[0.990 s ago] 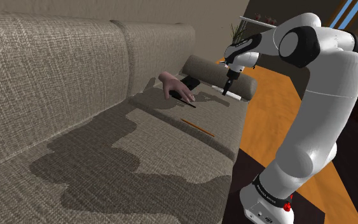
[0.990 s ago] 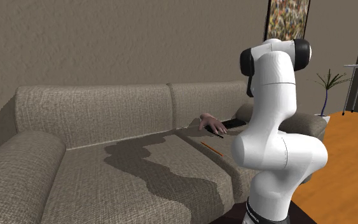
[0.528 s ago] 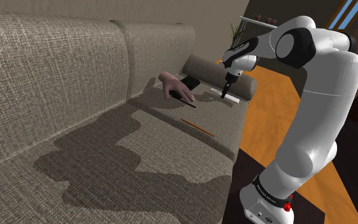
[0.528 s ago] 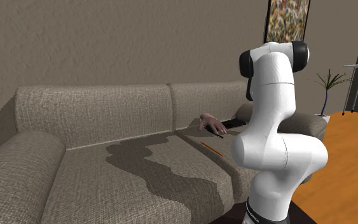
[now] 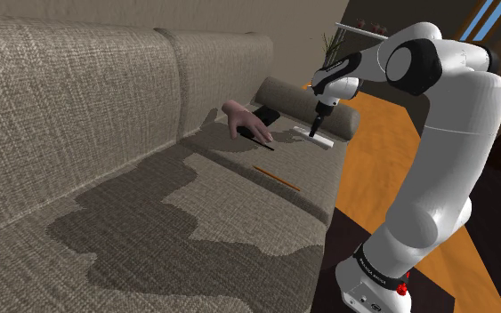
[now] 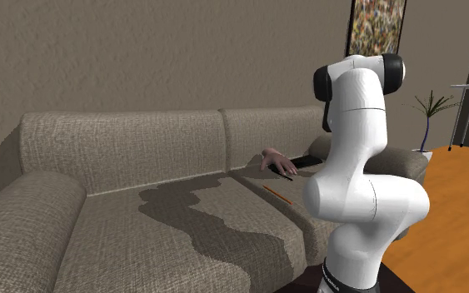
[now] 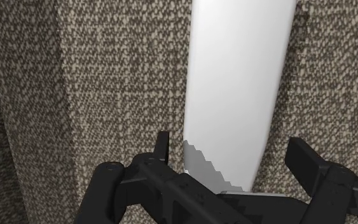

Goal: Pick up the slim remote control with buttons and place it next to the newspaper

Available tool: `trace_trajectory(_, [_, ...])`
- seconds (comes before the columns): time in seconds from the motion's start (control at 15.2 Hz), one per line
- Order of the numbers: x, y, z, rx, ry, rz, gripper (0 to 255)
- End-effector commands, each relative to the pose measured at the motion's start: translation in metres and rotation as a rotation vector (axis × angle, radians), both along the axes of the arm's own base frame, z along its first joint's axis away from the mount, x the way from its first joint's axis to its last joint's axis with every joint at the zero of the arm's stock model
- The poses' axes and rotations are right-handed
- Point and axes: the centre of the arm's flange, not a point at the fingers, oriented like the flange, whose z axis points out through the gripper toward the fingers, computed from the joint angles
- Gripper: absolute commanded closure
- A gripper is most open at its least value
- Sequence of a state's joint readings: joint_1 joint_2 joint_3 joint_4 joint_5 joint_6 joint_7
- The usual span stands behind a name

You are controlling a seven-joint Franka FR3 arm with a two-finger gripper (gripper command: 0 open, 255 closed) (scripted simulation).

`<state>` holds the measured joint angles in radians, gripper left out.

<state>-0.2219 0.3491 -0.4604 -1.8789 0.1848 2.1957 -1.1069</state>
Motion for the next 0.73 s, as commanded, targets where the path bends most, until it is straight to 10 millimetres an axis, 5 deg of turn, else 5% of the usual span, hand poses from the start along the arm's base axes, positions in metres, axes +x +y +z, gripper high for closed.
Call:
trace_trajectory(0.0, [0.0,0.0,0.0,0.0,0.0,0.0,0])
trace_trajectory(0.07, [0.0,0.0,0.0,0.0,0.0,0.0,0])
trace_trajectory(0.33, [0.0,0.0,0.05,0.0,0.0,0.0,0])
trace_trajectory(0.66, [0.0,0.0,0.05,0.0,0.0,0.0,0])
